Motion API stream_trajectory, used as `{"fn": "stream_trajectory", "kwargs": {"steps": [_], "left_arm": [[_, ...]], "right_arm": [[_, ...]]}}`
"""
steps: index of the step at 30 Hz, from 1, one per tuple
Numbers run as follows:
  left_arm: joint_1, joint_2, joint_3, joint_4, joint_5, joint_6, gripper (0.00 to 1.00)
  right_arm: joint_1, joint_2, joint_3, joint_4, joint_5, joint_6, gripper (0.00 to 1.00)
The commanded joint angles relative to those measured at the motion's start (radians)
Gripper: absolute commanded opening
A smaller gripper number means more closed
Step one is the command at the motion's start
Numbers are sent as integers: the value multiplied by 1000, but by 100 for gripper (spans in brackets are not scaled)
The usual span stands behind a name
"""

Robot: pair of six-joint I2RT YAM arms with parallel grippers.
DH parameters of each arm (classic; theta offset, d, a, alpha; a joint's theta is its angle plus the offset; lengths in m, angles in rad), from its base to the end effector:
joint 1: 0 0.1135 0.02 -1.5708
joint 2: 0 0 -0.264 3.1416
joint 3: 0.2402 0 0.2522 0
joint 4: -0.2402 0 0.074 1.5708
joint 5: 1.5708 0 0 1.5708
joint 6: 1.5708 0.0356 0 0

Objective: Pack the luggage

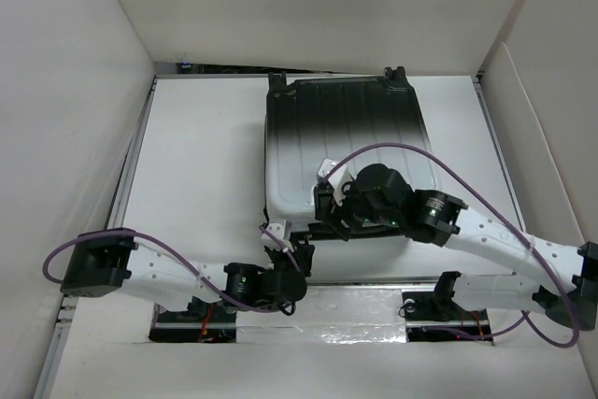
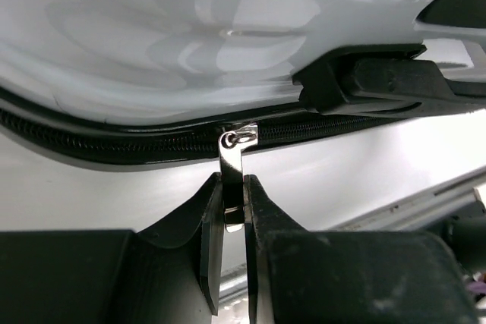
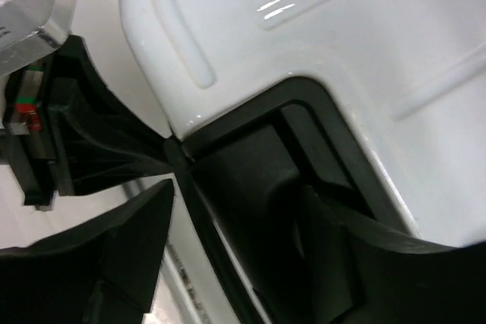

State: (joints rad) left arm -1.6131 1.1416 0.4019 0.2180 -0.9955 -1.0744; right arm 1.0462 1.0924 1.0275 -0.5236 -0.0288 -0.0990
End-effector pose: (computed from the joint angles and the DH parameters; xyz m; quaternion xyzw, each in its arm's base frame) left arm 0.0209 -0.2135 0.1862 -0.0281 0.7967 -0.3357 0.5017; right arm 0.1183 0.2065 0.3310 -0.4834 0.7374 0.2264 0.4139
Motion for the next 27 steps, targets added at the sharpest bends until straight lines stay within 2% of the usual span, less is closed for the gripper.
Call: {"fn": "stream_trajectory", "kwargs": {"steps": [1,2,5,6,8,13,20,22,24,27], "left_arm": [[13,-42,-44,-129,-52,-36,0],[13,-51,-49,-134,-51,-39,0],[13,-71,-55,-150,-51,-42,0],[13,-74,-52,-163,-54,-45,0],[13,-72,-32,-248,-67,-91,0],[13,-92,-8,-463,-81,-261,0],[79,-200,9,-698,-39,-398,0],[91,-241,21,-768,-32,-459,0],[91,-267,38,-794,-14,-444,0],[117,-286,77,-922,6,-562,0]], "right_arm": [[18,112,-9,-78,23,-7,66],[27,148,-3,-90,61,-4,60],[37,179,8,-108,104,13,30],[37,173,-3,-101,109,18,15],[37,146,-18,-87,131,41,0],[28,60,-76,-27,199,90,0],[-123,-69,-170,48,145,127,0],[-123,-84,-172,39,162,139,0],[-147,-88,-173,31,165,148,0],[-158,-83,-178,19,174,166,0]]}}
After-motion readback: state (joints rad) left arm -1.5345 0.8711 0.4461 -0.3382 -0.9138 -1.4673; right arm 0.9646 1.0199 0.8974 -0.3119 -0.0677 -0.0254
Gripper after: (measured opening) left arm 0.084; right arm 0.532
